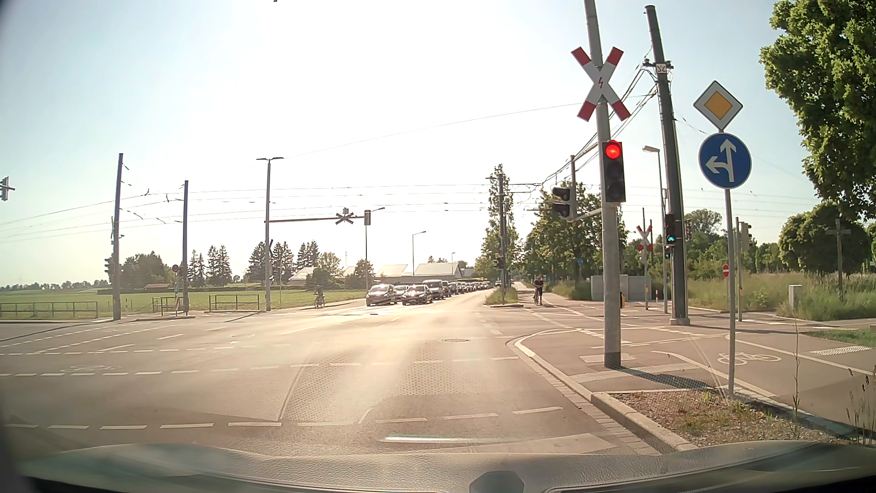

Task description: Follow the waypoints while adhering to traffic rules and regulations

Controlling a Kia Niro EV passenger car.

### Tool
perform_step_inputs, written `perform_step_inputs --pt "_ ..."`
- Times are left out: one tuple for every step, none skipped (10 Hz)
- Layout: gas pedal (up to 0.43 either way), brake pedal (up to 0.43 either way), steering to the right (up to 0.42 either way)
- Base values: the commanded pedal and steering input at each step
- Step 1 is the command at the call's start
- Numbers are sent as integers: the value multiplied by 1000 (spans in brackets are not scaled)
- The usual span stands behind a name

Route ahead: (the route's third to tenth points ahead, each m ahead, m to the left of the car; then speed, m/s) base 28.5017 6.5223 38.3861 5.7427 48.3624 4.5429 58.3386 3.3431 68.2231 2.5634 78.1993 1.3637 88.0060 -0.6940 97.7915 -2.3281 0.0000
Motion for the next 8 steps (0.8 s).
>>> perform_step_inputs --pt "0 317 -20" --pt "0 317 -21" --pt "0 317 -20" --pt "0 317 -21" --pt "0 317 -20" --pt "0 317 -20" --pt "0 317 -20" --pt "0 317 -21"
